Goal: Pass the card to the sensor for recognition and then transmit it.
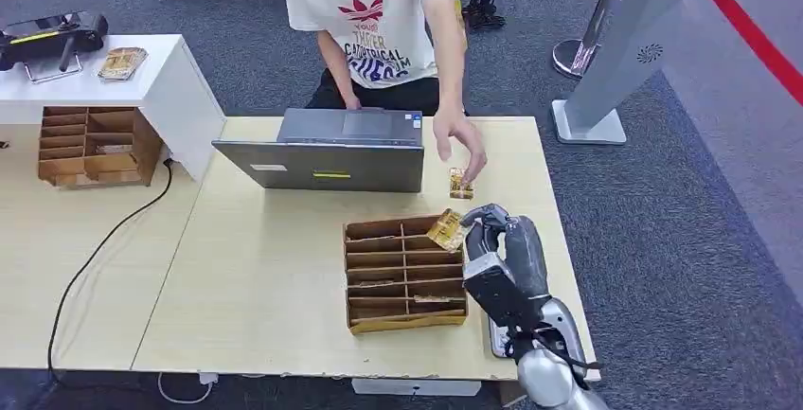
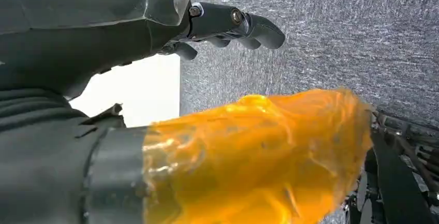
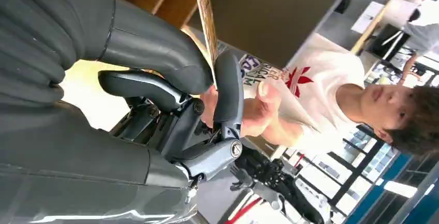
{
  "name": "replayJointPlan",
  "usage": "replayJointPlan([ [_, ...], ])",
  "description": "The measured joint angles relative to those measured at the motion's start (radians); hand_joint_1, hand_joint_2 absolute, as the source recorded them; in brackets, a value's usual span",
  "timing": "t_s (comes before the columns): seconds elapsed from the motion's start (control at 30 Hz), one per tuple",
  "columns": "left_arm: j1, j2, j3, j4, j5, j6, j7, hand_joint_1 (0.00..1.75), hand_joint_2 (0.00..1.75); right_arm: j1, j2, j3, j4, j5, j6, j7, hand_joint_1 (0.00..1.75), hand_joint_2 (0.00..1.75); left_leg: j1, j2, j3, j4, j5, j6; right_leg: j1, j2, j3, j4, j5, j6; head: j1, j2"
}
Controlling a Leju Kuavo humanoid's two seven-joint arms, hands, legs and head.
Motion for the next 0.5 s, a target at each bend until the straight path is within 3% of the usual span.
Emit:
replayJointPlan([
  [0.3, 0.000, 0.001, -0.005, 0.000, -0.027, -0.004, 0.000, 0.00, 0.00, -0.105, 0.022, -0.042, 0.018, -0.112, 0.039, 0.007, 1.75, 1.75, 0.000, 0.000, 0.000, 0.000, 0.000, 0.000, 0.000, 0.000, 0.000, 0.000, 0.000, 0.000, 0.000, 0.000],
  [0.5, -0.001, 0.001, -0.016, 0.000, -0.045, -0.008, 0.000, 0.00, 0.00, -0.201, 0.040, -0.079, 0.086, -0.110, 0.024, 0.020, 1.75, 1.75, 0.000, 0.000, 0.000, 0.000, 0.001, 0.000, 0.000, 0.000, 0.000, 0.000, 0.001, 0.000, 0.000, 0.000],
])
